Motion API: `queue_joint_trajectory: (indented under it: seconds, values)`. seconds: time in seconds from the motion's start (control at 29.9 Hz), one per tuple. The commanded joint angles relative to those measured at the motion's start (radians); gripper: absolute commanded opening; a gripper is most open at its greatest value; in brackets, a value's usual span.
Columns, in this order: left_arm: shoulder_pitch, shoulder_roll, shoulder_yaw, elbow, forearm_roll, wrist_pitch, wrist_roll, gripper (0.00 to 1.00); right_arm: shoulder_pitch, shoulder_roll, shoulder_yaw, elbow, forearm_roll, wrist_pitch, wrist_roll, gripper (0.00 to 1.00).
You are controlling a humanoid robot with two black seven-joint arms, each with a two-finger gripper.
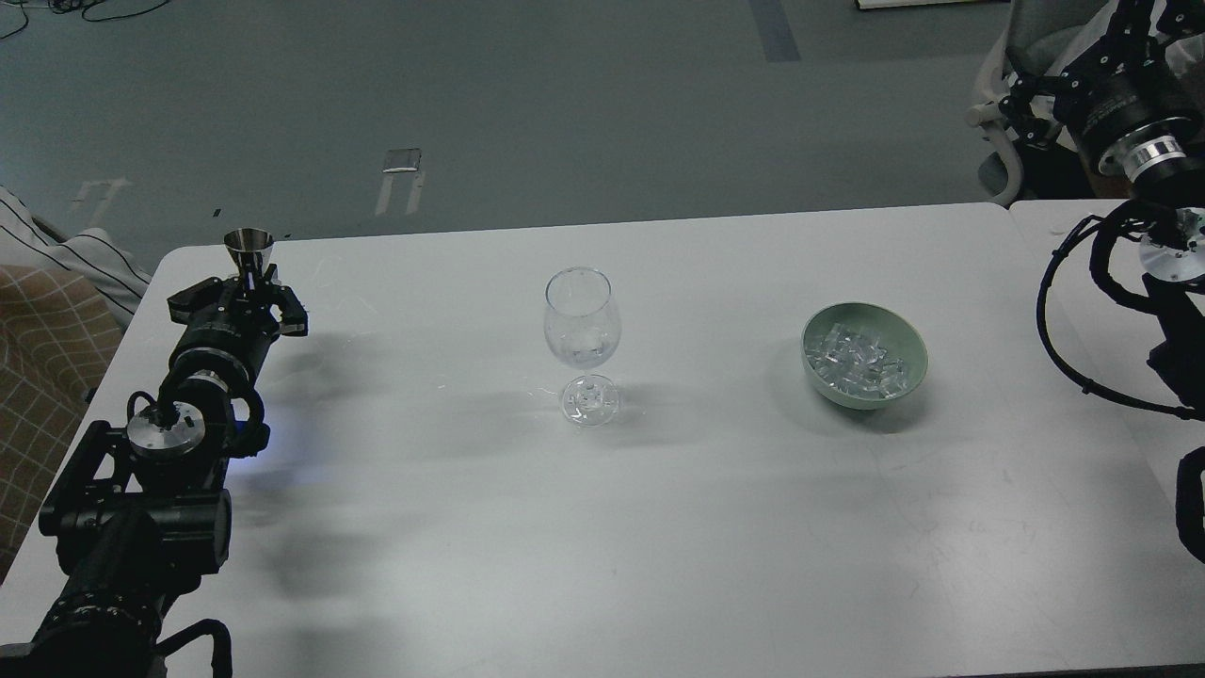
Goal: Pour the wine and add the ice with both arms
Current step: 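Lower the jigger onto the table and open the left gripper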
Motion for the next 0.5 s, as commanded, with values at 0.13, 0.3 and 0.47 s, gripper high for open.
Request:
queue_joint_trajectory:
  seconds: [0.13,0.3,0.47]
  values:
    - [0.011,-0.025,-0.005,0.001,-0.041,-0.040,-0.020,0.15,0.009,0.000,-0.023,0.000,0.000,-0.011,0.000,1.00]
    - [0.013,-0.030,-0.009,0.013,-0.051,-0.045,-0.031,0.15,0.007,0.003,-0.026,0.000,0.000,-0.017,0.000,1.00]
    - [0.011,-0.039,-0.006,0.056,-0.060,-0.066,-0.029,0.20,0.012,0.001,-0.026,-0.002,0.000,-0.017,0.000,1.00]
